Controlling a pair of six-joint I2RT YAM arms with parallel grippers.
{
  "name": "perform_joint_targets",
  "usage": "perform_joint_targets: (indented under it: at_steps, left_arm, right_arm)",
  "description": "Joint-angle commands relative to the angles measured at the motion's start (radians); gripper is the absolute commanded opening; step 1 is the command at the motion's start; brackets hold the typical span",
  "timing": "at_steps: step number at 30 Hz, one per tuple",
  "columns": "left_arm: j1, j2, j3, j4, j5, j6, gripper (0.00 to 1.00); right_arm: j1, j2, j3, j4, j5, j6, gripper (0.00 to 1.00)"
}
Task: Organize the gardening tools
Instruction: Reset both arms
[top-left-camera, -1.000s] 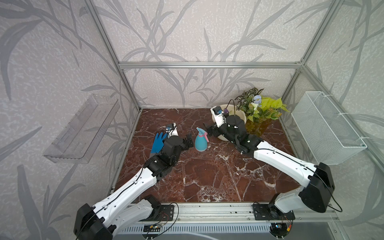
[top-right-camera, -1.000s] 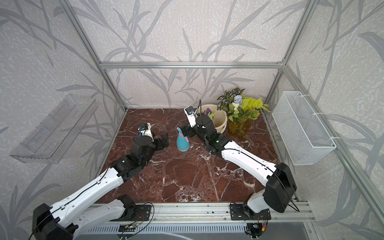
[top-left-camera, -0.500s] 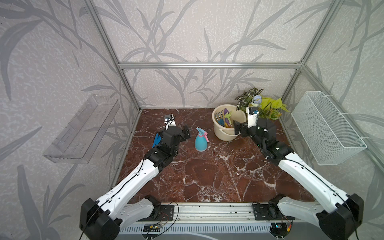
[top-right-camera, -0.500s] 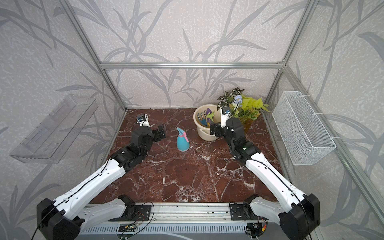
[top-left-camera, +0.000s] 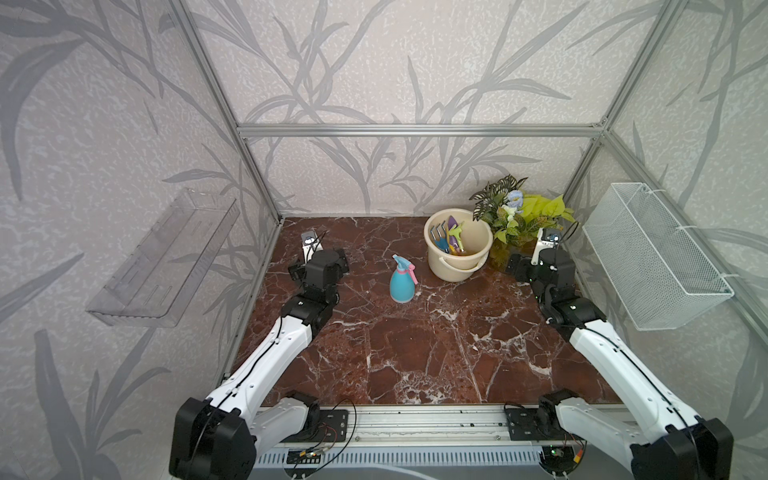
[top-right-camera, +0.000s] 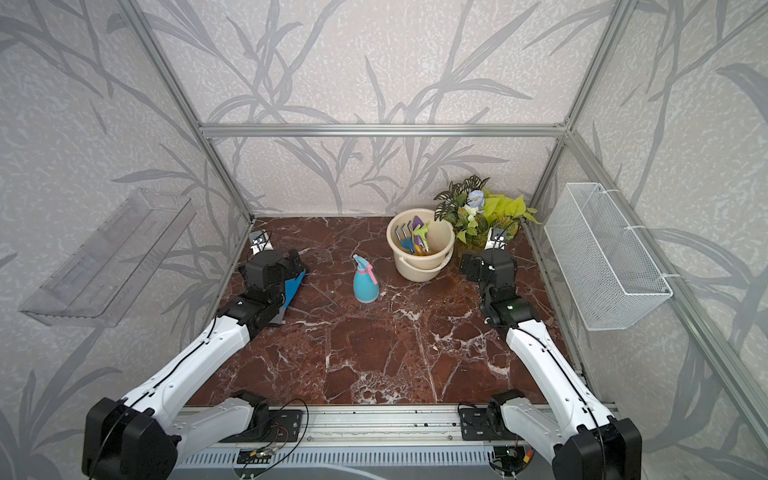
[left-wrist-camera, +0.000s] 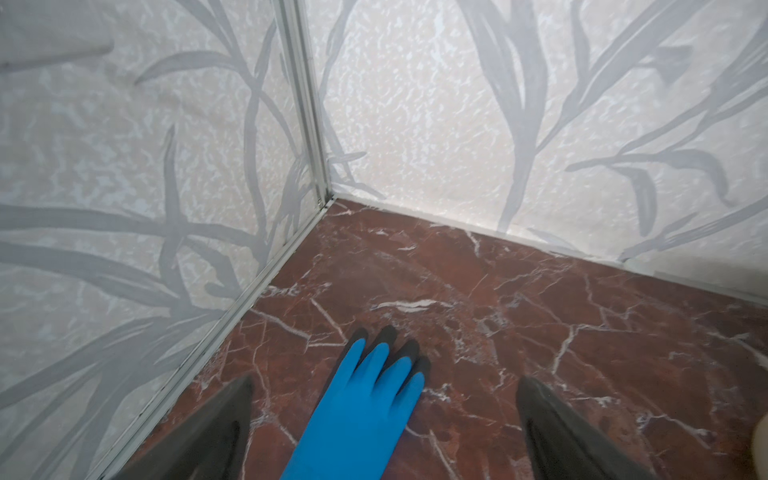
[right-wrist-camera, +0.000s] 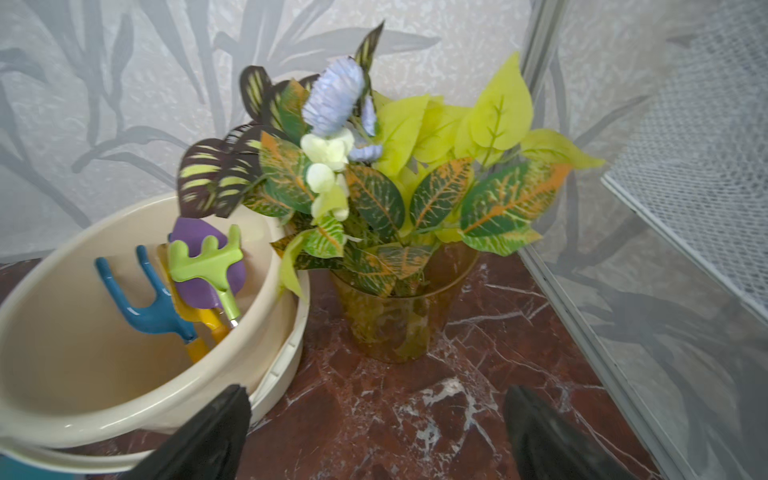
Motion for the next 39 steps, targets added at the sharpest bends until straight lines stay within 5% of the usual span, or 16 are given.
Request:
perform_joint_targets:
  at_steps: [1, 15, 29, 39]
  left_arm:
    - [0.048, -0.002, -0.091, 0.175, -0.004, 0.056, 1.00]
    - [0.121, 0.171, -0.218, 0.435, -0.074, 0.121, 1.00]
    - [0.125, 0.279, -0.385, 0.853, -0.036, 0.201, 1.00]
    - [0.125, 0.394, -0.476, 1.139, 0.012, 0.224, 1.00]
  right_arm:
    - [-0.011, -0.002, -0.054, 0.072, 0.113, 0.009, 0.99]
    - [-0.031, 0.096, -0.301, 0.450, 0.341, -0.131, 0.99]
    - [-0.065, 0.378, -0.489, 1.030, 0.281, -0.213, 0.99]
    - [-0.050, 0.522, -0.518, 1.256, 0.157, -0.256, 0.99]
